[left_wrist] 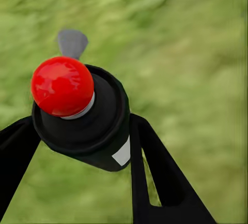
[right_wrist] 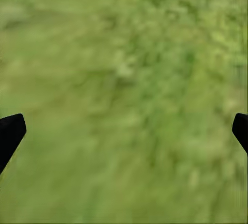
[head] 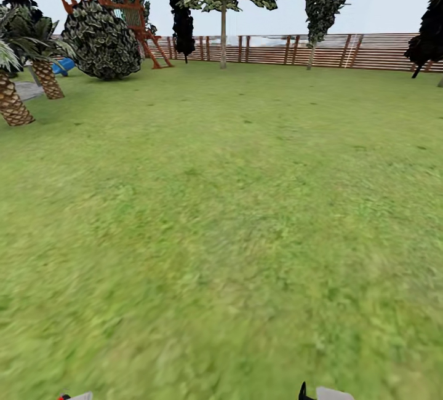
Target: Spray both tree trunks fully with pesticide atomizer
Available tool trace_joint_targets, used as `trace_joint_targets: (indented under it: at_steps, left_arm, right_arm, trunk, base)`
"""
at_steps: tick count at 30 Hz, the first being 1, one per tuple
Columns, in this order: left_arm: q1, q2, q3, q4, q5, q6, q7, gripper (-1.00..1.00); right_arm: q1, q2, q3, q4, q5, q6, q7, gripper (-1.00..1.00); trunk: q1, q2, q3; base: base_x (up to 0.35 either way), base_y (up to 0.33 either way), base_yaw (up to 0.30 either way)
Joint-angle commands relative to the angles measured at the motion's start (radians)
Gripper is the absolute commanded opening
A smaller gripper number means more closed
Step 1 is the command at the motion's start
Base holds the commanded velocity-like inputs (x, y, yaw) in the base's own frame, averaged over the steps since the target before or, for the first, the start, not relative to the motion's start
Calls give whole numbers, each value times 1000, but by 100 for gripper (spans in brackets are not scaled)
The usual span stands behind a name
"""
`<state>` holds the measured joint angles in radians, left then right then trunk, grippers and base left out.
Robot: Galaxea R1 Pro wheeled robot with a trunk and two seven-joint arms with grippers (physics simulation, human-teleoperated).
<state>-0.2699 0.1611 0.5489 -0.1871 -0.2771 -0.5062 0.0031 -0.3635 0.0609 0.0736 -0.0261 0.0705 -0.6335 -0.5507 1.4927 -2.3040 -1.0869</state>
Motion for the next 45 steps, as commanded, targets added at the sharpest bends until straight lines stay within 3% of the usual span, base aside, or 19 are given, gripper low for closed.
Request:
trace_joint_targets:
  at_steps: [1, 45]
  left_arm:
    - [0, 1, 1, 0, 0, 0, 0, -100]
    - [0, 0, -2, 0, 1, 1, -4, -100]
  right_arm:
    - [0, 0, 0, 0, 0, 0, 0, 100]
    - [0, 0, 0, 0, 0, 0, 0, 100]
  trunk:
    - [0, 0, 0]
    - [0, 0, 0]
  base:
    - [338, 0, 0]
    - [338, 0, 0]
